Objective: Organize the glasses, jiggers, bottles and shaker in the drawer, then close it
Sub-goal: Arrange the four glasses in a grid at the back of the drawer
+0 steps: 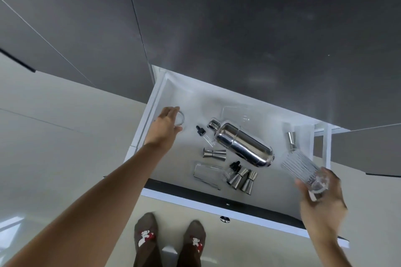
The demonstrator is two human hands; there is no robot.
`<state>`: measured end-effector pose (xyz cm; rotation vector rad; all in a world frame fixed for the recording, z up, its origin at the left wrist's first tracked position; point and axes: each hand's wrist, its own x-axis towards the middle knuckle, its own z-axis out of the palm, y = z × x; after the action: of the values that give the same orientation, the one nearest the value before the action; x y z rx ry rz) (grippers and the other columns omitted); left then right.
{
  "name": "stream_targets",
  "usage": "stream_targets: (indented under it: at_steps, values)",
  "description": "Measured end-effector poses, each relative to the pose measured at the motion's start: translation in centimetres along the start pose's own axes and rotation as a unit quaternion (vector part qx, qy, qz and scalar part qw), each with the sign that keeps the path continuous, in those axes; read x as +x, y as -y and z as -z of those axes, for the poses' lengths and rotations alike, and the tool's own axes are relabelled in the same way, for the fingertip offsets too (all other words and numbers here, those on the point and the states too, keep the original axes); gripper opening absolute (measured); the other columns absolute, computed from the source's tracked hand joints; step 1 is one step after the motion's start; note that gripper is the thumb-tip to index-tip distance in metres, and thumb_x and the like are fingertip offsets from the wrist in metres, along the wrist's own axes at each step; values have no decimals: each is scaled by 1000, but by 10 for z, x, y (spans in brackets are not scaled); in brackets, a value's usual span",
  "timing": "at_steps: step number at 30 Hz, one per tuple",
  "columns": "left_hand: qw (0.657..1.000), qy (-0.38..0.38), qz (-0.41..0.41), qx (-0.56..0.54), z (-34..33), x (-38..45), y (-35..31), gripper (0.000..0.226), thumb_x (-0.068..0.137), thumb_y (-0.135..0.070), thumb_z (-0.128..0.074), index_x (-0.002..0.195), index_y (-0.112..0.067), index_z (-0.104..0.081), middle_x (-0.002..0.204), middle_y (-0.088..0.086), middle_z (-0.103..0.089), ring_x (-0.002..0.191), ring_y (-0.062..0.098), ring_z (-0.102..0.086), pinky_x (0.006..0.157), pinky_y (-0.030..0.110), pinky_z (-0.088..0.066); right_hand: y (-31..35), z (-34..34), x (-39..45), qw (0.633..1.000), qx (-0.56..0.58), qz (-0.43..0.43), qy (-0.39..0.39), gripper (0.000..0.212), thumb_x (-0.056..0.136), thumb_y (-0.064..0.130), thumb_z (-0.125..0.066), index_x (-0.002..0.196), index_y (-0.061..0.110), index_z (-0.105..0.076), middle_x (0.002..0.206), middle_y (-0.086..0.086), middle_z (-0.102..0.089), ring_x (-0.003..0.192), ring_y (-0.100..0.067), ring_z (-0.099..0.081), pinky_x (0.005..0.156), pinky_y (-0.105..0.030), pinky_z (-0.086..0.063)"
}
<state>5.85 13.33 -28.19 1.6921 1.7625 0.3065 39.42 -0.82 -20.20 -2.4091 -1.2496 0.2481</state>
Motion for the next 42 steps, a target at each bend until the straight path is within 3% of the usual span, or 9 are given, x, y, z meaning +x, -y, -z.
stream_targets:
  at_steps: [5,8,10,14,17,27,36,39,42]
  values:
    - [1000,8,2,2,11,30,-4,62,86,-9,-65,141,-8,-39,147,11,-42,130,30,-45,107,35,-37,77,-35,-6,980,106,157,56,54,78,26,-77,124,11,-53,111,-9,-65,89,-22,-65,75,-35,-57]
    - [1000,5,-1,8,13,44,-4,62,88,-11,-63,143,-10,-36,150,10,-39,133,28,-42,109,34,-35,118,-76,7,964,102,223,106,55,76,15,-78,125,9,-53,111,-9,-63,90,-13,-58,80,-21,-46]
    - [1000,4,-2,10,14,52,-3,61,89,-12,-62,144,-11,-34,151,9,-37,134,28,-40,109,34,-34,141,-100,17,956,94,236,144,56,77,12,-77,127,9,-52,114,-11,-61,97,-22,-61,85,-15,-39]
    - [1000,1,-13,21,16,67,1,63,91,-14,-60,146,-10,-31,152,10,-35,136,27,-39,111,32,-31,175,-140,30,949,74,220,213,60,79,9,-74,133,14,-46,127,-11,-55,109,-26,-57,93,-22,-40]
    - [1000,-4,-10,24,15,73,0,64,90,-14,-61,146,-9,-30,152,10,-35,136,27,-39,112,31,-30,192,-161,36,944,46,213,247,57,83,6,-68,134,17,-43,131,-11,-51,112,-26,-54,85,-11,-33]
    - [999,-40,-9,23,11,77,-3,63,91,-13,-60,146,-8,-29,153,11,-35,139,26,-37,113,31,-29,212,-196,52,943,-33,229,240,57,84,7,-68,133,16,-42,129,-17,-51,109,-37,-56,89,-41,-48]
    - [999,-31,-10,33,12,75,-6,62,93,-17,-57,147,-8,-27,153,11,-34,136,28,-41,111,33,-34,210,-207,54,938,-45,232,255,59,86,11,-67,136,15,-37,130,-20,-50,115,-39,-53,94,-44,-46]
    - [999,-12,-6,38,14,67,-10,68,95,-20,-55,150,-12,-17,159,12,-18,142,29,-30,112,35,-31,208,-207,57,934,-17,228,273,63,86,15,-68,139,13,-34,129,-20,-53,118,-38,-51,95,-44,-45]
    - [995,-78,-39,57,13,42,-11,67,94,-26,-56,148,-13,-20,157,16,-15,138,31,-34,106,37,-40,194,-199,62,931,3,225,286,63,89,26,-64,141,11,-32,133,-18,-53,123,-35,-48,100,-42,-41]
